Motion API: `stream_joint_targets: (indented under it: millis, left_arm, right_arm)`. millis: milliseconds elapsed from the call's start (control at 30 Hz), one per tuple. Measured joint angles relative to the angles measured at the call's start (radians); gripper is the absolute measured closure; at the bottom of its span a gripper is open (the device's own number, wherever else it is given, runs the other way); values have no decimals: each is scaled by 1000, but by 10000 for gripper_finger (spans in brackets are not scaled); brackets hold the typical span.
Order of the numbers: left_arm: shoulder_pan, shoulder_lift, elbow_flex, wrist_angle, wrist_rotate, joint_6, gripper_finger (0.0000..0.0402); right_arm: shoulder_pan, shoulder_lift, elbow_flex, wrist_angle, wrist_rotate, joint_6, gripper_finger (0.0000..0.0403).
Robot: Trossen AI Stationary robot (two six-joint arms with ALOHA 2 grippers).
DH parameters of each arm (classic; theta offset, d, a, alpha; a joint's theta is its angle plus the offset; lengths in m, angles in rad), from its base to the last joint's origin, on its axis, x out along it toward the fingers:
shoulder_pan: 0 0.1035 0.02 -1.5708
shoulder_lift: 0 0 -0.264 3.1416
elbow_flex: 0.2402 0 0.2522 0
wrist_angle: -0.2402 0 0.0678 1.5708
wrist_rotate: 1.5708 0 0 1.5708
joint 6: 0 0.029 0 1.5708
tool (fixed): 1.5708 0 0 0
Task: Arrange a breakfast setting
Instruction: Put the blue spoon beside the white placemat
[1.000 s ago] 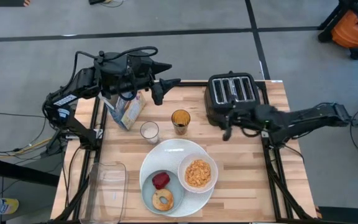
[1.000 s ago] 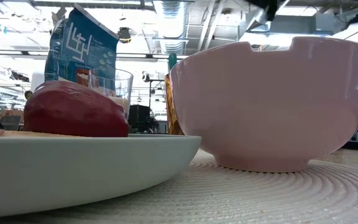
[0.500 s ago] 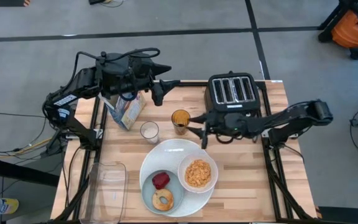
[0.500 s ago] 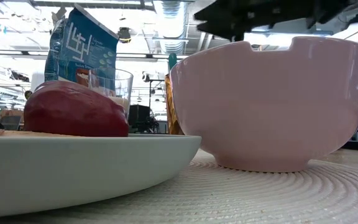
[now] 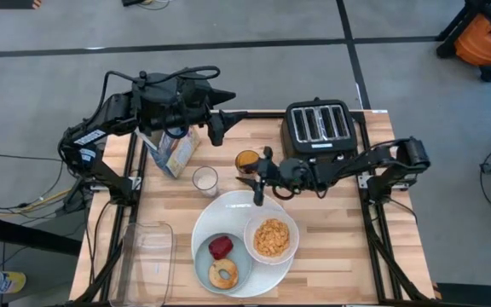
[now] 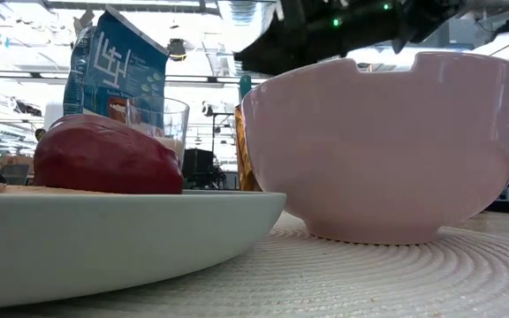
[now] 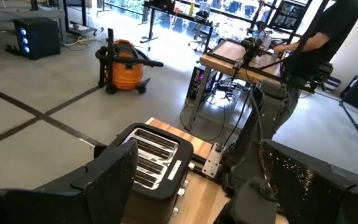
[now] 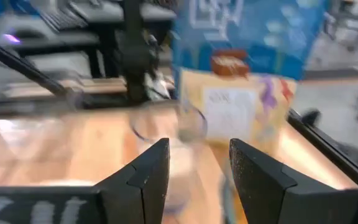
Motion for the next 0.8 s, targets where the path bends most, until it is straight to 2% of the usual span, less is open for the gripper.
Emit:
stream_joint_targets:
  millis: [133, 467, 800]
  left_arm:
    - [0, 0, 0, -11, 0, 0, 79]
    - [0, 0, 0, -20, 0, 1, 79]
    - [0, 0, 0, -20, -1, 9, 79]
  right_arm:
    - [-6, 3, 3, -35, 43, 0, 211]
    - [-38, -8, 3, -85, 36, 75, 211]
    - [-43, -8, 3, -107, 7, 81, 215]
